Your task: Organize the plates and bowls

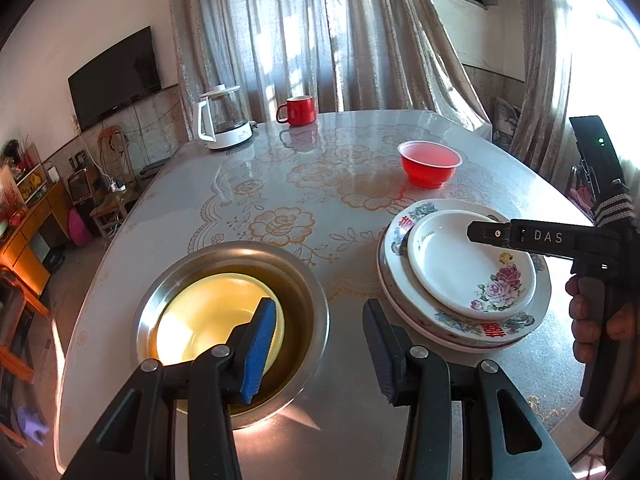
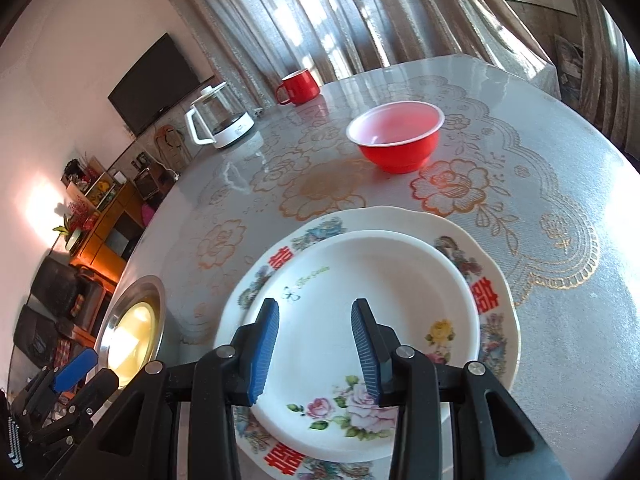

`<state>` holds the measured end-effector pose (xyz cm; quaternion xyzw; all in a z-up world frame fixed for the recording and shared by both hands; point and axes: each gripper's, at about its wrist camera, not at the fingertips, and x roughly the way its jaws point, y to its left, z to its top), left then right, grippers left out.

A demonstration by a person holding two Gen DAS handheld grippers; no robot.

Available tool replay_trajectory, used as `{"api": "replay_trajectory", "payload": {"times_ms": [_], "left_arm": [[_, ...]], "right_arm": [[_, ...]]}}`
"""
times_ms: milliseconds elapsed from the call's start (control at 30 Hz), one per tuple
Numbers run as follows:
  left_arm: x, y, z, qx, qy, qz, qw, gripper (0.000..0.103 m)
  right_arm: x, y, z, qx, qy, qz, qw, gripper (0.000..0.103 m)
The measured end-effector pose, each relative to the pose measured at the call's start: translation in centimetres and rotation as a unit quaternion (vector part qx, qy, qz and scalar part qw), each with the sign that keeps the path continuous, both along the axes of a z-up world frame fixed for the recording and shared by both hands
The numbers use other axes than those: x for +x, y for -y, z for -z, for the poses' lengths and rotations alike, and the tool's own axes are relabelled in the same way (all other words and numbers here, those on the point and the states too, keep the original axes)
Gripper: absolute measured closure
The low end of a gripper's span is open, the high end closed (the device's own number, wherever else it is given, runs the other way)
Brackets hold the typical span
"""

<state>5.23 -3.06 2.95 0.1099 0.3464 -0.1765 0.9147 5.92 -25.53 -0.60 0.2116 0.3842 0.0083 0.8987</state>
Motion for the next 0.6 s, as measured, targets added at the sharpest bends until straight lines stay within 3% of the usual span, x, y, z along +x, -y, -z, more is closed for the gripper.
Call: {"api": "replay_trajectory", "payload": {"times_ms": [600], "left_arm": [[-0.3,3.2,-0.1,0.023,0.013,0.04,0.9988,0.053]], "right_arm": [[-0.7,2.8,0.4,0.004,-0.005,0.032,0.999,0.065]]}}
